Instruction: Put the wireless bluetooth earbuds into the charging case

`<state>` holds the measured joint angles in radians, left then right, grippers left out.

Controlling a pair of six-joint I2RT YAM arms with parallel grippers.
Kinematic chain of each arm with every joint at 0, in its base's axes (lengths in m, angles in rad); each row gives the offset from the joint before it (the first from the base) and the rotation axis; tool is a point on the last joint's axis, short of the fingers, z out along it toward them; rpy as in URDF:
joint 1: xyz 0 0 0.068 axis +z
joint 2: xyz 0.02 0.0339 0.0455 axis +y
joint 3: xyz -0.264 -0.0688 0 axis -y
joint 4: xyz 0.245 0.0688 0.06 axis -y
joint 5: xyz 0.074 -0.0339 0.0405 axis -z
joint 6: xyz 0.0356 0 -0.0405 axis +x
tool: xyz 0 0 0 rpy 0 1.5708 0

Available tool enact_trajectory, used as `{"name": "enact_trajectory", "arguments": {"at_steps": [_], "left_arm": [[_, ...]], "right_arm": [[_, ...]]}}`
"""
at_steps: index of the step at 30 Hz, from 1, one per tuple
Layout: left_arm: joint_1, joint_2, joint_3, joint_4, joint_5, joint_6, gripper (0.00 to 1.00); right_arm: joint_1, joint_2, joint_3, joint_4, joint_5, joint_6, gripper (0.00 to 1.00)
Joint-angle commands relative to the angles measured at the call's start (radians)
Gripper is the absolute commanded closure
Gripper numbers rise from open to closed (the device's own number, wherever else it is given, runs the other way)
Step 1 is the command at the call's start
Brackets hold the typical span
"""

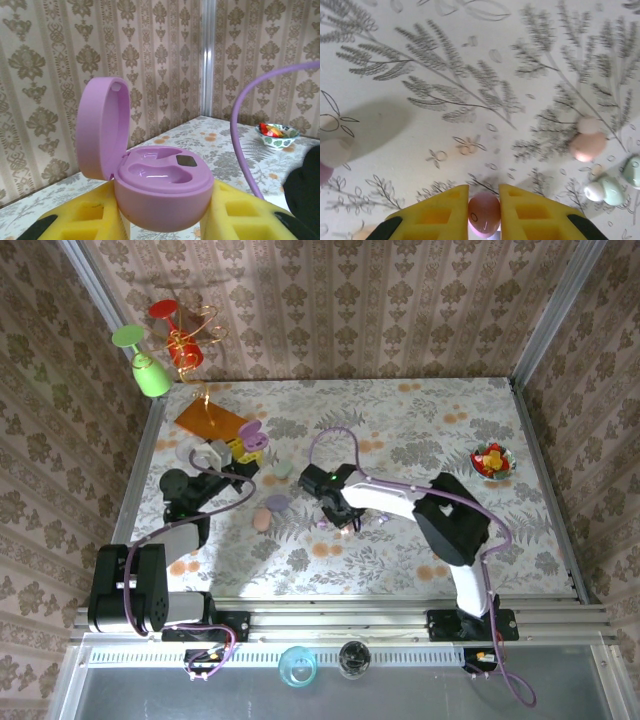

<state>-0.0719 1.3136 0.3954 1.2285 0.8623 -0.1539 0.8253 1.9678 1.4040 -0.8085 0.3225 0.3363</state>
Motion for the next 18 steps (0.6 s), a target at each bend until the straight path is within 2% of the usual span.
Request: {"name": "enact_trajectory", "arguments": {"at_steps": [1, 6, 10, 14, 18], "left_arm": [[-0.029, 0.001, 0.014, 0.041, 0.018, 0.034, 0.69], [-0.105, 0.007, 0.029, -0.034, 0.009, 0.107, 0.69], [-0.156, 0.011, 0.045, -0.103, -0.009, 0.152, 0.69], [-0.202, 0.036, 0.058, -0.107, -0.006, 0.159, 0.69], [-0.239, 0.065, 0.083, -0.124, 0.003, 0.145, 0.69]], "right_arm": [[-0.072, -0.136, -0.059, 0.086, -0.178, 0.009, 0.79], [-0.193, -0.252, -0.159, 0.184, -0.432, 0.051, 0.79], [-0.269, -0.309, -0.206, 0.224, -0.560, 0.084, 0.79], [-0.329, -0.344, -0.230, 0.243, -0.667, 0.115, 0.79], [-0.363, -0.374, -0.229, 0.230, -0.718, 0.103, 0.79]]}}
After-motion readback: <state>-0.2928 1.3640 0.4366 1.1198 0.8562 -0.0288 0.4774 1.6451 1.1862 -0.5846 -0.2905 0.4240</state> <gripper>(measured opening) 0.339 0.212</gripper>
